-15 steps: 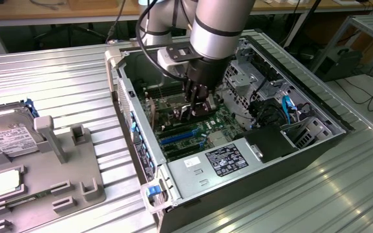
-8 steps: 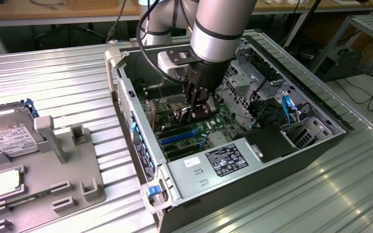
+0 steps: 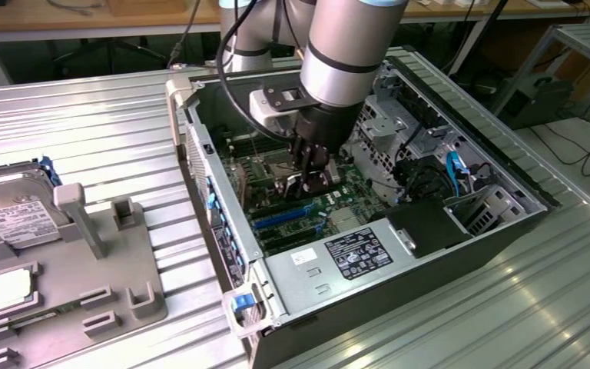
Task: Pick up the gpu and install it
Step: 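Insert the gpu into the slot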
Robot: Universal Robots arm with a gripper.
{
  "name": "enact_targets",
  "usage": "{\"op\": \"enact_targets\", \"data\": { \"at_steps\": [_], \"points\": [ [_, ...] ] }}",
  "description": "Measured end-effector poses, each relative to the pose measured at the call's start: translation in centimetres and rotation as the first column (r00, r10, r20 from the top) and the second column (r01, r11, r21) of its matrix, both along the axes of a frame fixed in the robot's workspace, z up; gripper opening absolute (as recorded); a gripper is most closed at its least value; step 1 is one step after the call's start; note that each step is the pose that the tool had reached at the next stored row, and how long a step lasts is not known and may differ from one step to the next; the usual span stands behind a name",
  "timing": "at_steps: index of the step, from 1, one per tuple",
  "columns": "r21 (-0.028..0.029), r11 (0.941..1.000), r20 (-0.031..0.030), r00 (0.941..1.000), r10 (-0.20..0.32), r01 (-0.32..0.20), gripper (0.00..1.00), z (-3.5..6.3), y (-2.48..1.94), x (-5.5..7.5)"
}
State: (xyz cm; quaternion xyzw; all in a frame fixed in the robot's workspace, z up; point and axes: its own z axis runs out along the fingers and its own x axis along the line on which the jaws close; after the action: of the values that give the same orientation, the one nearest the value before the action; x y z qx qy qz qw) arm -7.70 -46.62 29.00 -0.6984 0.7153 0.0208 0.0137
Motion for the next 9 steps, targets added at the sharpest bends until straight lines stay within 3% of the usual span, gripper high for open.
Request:
{"op": "enact_targets", "data": {
  "at_steps": [9],
  "points": [
    [-0.0008,1.0,0.0001,1.0,0.0,0.0,0.28,-0.43,-0.13,-0.11]
  ]
}}
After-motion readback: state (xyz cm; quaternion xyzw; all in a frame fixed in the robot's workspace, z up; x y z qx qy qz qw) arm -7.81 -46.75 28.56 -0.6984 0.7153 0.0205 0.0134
